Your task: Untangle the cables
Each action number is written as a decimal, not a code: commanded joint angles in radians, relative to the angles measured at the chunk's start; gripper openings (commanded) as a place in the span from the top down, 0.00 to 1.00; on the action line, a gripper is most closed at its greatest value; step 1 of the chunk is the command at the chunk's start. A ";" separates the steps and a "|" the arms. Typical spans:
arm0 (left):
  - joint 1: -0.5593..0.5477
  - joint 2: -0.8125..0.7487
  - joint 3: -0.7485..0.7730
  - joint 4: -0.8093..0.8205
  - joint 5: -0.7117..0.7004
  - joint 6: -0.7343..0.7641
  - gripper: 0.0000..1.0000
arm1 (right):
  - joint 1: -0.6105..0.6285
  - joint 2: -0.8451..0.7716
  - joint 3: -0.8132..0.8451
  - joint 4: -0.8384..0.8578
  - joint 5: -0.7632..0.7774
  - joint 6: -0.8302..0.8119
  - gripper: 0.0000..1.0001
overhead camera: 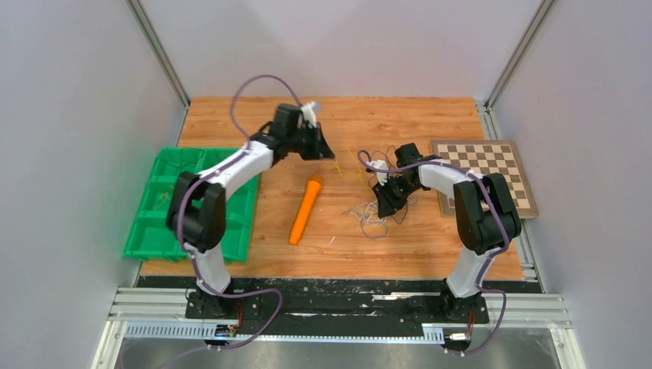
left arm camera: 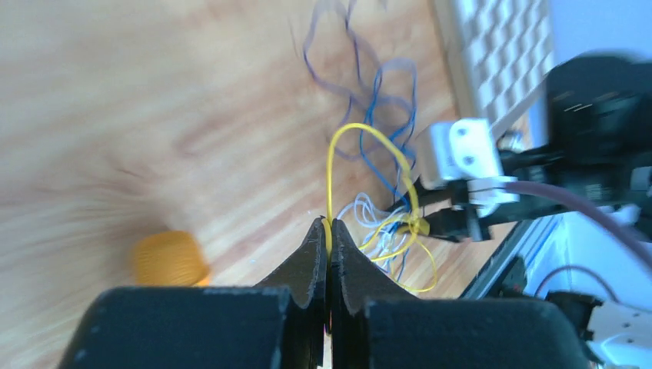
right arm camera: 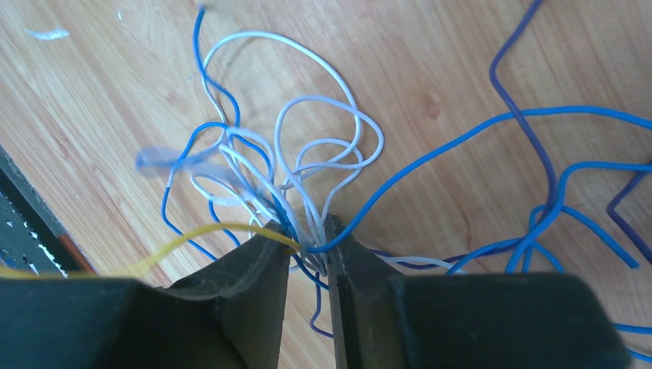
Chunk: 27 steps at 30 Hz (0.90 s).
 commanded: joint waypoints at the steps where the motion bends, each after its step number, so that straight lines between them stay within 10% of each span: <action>1: 0.154 -0.237 0.050 -0.066 0.039 0.099 1.00 | -0.023 0.021 -0.020 0.008 0.017 -0.030 0.74; 16: 0.670 -0.523 0.301 -0.566 0.160 0.403 1.00 | -0.043 0.024 -0.004 -0.018 0.015 -0.048 0.74; 27: 1.066 -0.720 0.080 -0.721 -0.225 0.856 1.00 | -0.042 0.013 0.080 -0.122 -0.049 -0.089 1.00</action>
